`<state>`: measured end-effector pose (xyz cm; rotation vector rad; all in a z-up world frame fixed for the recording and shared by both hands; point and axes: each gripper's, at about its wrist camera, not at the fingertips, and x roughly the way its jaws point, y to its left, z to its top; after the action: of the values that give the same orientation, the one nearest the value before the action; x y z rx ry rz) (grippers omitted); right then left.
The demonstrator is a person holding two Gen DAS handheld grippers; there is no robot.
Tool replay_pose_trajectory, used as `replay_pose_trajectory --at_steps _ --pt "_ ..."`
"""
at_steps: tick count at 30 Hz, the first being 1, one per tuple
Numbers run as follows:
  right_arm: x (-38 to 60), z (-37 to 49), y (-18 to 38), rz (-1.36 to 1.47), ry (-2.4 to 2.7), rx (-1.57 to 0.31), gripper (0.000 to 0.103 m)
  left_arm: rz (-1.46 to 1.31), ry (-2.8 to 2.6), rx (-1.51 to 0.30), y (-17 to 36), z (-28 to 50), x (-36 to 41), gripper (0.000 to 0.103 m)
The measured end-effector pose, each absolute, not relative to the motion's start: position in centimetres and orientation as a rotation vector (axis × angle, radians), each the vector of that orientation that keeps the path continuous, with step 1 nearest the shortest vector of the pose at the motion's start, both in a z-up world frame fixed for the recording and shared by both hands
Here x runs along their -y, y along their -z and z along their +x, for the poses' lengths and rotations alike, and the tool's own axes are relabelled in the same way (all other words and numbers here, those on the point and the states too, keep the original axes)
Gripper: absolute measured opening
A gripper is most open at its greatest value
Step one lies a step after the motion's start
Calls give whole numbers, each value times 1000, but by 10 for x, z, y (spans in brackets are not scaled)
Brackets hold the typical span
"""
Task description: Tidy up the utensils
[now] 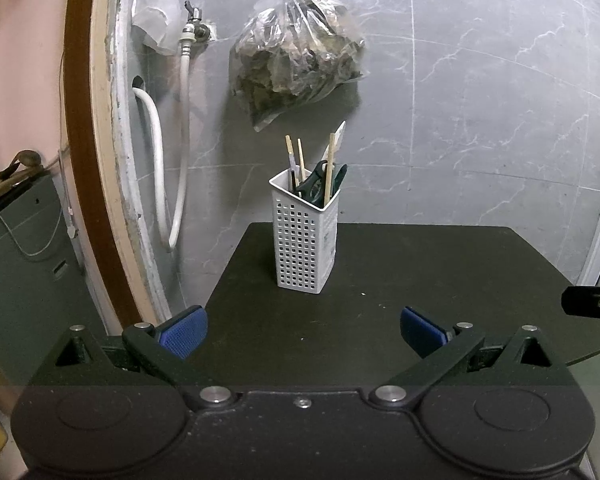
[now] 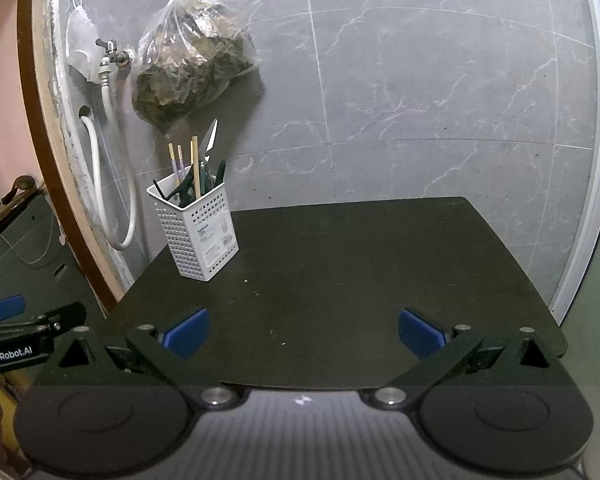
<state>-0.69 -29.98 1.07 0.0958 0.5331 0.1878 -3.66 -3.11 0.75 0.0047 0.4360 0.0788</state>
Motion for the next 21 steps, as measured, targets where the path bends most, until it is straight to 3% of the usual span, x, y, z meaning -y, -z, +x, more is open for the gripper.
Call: replay_pose_trajectory --at_steps 21 --pt "311 -11 -9 104 -188 -531 103 14 -79 -438 -8 -39 38 102"
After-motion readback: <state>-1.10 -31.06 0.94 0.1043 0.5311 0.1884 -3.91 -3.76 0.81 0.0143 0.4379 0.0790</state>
